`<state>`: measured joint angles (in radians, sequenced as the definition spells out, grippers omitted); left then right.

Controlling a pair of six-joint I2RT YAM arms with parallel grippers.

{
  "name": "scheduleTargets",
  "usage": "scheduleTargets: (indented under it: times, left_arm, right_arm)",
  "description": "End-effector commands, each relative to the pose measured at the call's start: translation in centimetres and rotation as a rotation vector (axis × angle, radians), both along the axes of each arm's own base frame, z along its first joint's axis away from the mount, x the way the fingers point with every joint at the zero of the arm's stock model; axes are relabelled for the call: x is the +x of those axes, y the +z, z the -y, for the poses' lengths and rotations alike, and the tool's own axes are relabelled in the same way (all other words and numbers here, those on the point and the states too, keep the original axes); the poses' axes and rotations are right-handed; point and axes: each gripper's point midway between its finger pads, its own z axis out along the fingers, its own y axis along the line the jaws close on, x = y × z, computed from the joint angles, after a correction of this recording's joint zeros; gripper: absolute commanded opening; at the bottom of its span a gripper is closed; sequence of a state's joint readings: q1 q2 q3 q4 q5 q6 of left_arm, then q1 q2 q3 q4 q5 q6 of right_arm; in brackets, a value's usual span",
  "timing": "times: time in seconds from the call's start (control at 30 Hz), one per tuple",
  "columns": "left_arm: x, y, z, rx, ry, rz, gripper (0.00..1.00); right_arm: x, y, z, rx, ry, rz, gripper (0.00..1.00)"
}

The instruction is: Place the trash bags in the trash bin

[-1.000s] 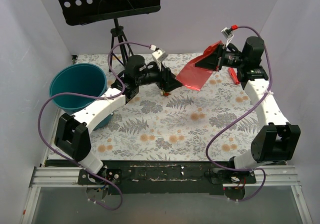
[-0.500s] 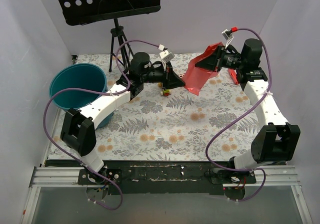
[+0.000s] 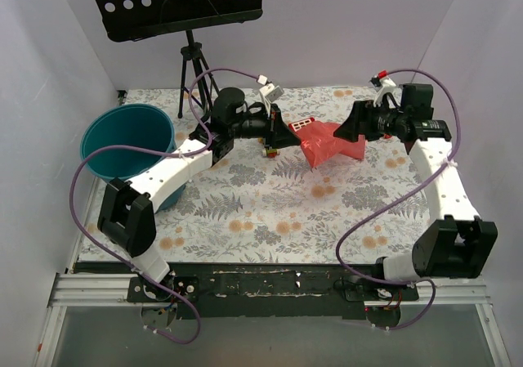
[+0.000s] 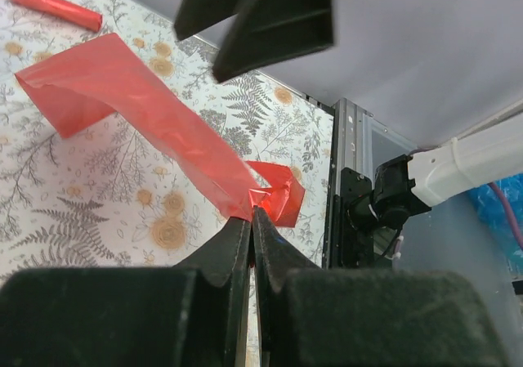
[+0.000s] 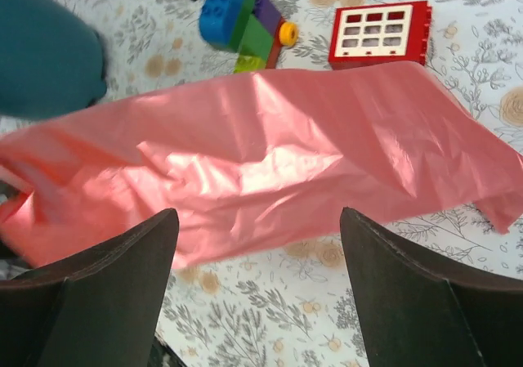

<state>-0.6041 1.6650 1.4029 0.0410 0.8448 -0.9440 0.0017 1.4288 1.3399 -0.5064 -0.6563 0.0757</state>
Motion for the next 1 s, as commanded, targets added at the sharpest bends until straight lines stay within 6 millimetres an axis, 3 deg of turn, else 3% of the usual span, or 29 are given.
scheduleTargets:
  times: [0.0, 0.03, 0.13, 0.23, 0.5, 0.63, 0.8, 0.97]
  left_arm:
    - [-0.5, 2.2, -1.3, -0.048, 0.079, -0.021, 0.00]
    - [-0.3, 2.2, -1.4, -0.051, 0.098, -0.021, 0.00]
    - [-0.2, 2.6, -1.5, -0.068, 0.116, -0.009, 0.00]
    - [-0.3, 3.3, -1.8, -0.084, 0.112, 0.000, 0.00]
    - [-1.7, 4.6, -2.6, -0.090, 0.048, 0.060, 0.00]
    - [-2.4, 4.8, -3.0, -0.077, 0.026, 0.099, 0.00]
    - [-2.7, 5.0, -3.3, -0.065, 0.019, 0.152, 0.00]
    - [-2.4, 4.5, -3.3, -0.051, 0.026, 0.158, 0.00]
  right_arm:
    - [-5.9, 4.9, -1.3, -0.067, 0.233, 0.271, 0.88]
    - [-6.9, 6.1, -1.9, -0.046, 0.275, 0.347, 0.88]
    - [-8.5, 6.6, -3.0, 0.036, 0.317, 0.434, 0.92]
    - [-9.4, 5.9, -5.0, 0.085, 0.401, 0.416, 0.93]
    - [-7.8, 4.7, -9.1, 0.015, 0.530, 0.490, 0.94]
    - [-7.1, 4.9, -9.7, 0.033, 0.547, 0.494, 0.95]
    - [-7.5, 5.2, -10.6, 0.110, 0.582, 0.461, 0.97]
    - [-9.2, 6.3, -12.4, 0.269, 0.659, 0.386, 0.97]
